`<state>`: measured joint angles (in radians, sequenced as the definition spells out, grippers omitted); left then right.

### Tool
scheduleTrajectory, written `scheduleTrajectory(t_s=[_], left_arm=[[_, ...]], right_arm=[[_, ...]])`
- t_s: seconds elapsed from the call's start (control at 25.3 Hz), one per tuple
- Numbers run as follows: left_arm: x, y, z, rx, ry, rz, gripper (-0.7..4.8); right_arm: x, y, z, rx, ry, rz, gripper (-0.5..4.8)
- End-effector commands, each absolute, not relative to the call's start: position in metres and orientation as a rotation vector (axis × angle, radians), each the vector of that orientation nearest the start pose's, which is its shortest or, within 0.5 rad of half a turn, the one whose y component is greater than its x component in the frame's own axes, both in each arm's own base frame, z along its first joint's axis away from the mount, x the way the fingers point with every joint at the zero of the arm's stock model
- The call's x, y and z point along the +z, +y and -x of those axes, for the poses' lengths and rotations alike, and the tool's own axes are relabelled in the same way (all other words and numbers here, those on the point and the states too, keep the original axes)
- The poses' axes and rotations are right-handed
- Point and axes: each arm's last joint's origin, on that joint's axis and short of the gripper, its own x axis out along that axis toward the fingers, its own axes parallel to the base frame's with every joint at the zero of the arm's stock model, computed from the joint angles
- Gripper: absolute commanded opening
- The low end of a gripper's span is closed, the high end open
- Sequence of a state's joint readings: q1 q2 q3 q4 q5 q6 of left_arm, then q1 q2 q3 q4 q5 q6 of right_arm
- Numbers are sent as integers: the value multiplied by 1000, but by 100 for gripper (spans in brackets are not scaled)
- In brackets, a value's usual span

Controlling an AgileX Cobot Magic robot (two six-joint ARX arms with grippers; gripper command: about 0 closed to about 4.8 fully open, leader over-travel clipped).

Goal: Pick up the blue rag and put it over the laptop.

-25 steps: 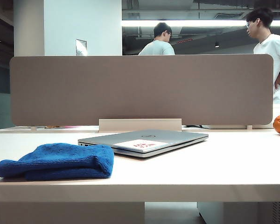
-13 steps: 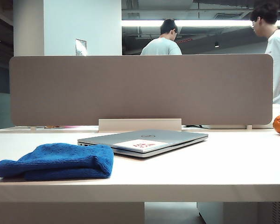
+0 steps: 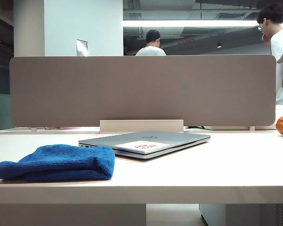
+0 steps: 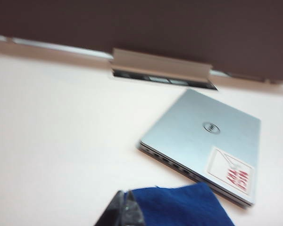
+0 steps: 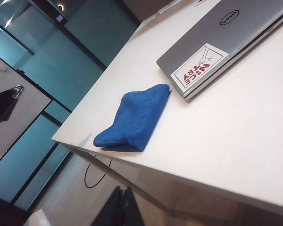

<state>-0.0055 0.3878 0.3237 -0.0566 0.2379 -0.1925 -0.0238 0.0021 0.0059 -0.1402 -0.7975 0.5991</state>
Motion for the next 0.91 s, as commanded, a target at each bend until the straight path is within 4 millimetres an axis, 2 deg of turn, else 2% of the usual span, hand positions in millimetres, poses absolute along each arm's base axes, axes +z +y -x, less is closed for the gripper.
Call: scheduleTrajectory(t_s=[0.04, 0.43, 0.59, 0.71, 0.91], left_arm=[[243, -9, -130, -282, 182, 213, -6], [250, -11, -173, -334, 347, 247, -6], [233, -14, -191, -356, 467, 274, -6], [225, -22, -196, -386, 516, 272, -6], [209, -50, -203, -499, 612, 242, -6]], right_arm=[[154, 19, -88, 724, 345, -619, 0], [154, 19, -89, 721, 342, -616, 0], [154, 19, -89, 721, 343, -616, 0], [154, 19, -89, 721, 343, -616, 0], [154, 19, -89, 721, 343, -616, 0]])
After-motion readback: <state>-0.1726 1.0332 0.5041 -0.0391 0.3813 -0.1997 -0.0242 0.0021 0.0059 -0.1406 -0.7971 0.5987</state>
